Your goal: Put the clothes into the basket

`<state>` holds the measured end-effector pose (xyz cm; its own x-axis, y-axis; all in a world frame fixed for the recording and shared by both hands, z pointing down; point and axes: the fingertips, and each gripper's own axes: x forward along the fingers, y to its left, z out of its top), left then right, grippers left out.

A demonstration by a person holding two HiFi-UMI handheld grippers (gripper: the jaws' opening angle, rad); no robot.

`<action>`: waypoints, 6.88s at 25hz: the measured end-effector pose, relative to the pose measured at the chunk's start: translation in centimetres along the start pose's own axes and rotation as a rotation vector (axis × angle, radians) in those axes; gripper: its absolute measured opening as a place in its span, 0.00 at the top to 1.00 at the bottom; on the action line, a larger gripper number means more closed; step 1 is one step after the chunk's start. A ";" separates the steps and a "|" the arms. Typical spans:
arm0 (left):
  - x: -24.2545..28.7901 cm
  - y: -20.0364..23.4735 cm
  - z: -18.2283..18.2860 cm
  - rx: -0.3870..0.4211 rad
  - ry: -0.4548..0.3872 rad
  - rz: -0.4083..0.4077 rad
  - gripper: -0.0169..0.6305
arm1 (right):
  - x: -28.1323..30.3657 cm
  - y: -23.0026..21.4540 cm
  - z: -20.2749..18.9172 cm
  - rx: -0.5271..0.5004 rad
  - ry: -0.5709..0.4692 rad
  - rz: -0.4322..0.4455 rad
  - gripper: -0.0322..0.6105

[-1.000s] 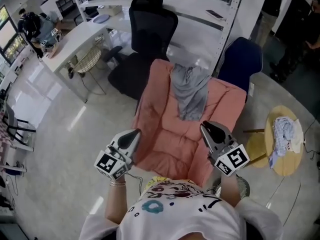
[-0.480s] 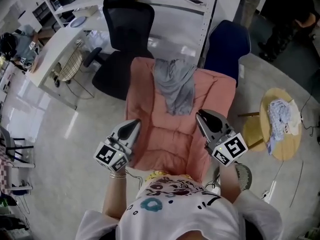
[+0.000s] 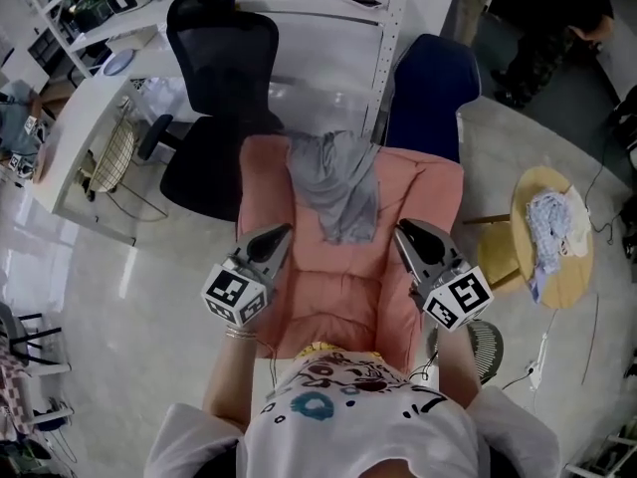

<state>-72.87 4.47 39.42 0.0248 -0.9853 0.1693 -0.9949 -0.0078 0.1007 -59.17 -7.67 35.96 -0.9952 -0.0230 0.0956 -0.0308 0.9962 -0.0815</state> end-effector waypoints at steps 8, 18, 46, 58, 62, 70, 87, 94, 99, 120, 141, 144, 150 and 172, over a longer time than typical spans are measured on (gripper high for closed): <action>6.6 8.0 -4.0 -0.082 0.057 -0.053 0.95 | 5.8 -3.3 -4.2 0.041 0.095 -0.061 0.90; 13.6 13.9 -9.1 -0.091 0.133 -0.071 0.67 | 16.5 -9.1 -13.4 0.096 0.281 -0.095 0.61; 11.8 12.9 -14.4 -0.215 0.203 -0.110 0.67 | 23.7 -11.3 -15.4 0.151 0.203 -0.166 0.89; 10.8 9.2 -9.9 -0.141 0.153 -0.209 0.67 | 14.7 -7.7 -3.9 0.014 0.007 -0.231 0.89; 11.3 7.0 -8.2 -0.078 0.146 -0.256 0.68 | 10.0 -6.7 -0.8 -0.026 -0.032 -0.276 0.89; 12.4 -3.0 -6.1 -0.024 0.127 -0.457 0.89 | -4.6 -3.8 1.3 -0.070 -0.074 -0.483 0.89; 9.7 -32.8 -3.8 0.115 0.110 -0.825 0.89 | -38.6 5.5 -0.5 -0.105 -0.040 -0.924 0.89; 6.5 -45.3 -5.1 0.141 0.095 -0.909 0.89 | -51.4 10.6 -3.3 -0.101 -0.001 -1.032 0.89; 4.5 -52.8 -6.3 0.156 0.097 -0.960 0.89 | -58.8 13.7 -5.4 -0.073 0.010 -1.086 0.89; 8.5 -68.1 -7.0 0.282 0.116 -1.140 0.89 | -73.0 11.4 -9.1 0.000 0.016 -1.246 0.89; 27.8 -75.1 -7.4 0.266 0.155 -1.176 0.89 | -77.2 -7.6 -11.2 0.073 0.032 -1.175 0.89; 28.8 -75.4 -7.6 0.259 0.162 -1.184 0.89 | -77.3 -8.8 -11.1 0.074 0.035 -1.173 0.89; 29.2 -75.5 -7.6 0.250 0.155 -1.182 0.89 | -77.4 -9.5 -11.0 0.080 0.009 -1.166 0.89; 29.4 -77.1 -5.8 0.220 0.116 -0.943 0.89 | -77.9 -12.9 -10.3 -0.012 0.070 -0.817 0.89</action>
<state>5.18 -22.93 42.35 0.8184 -0.5351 0.2096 -0.5570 -0.8283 0.0607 19.76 -17.91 39.83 -0.6510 -0.7370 0.1816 -0.7422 0.6682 0.0515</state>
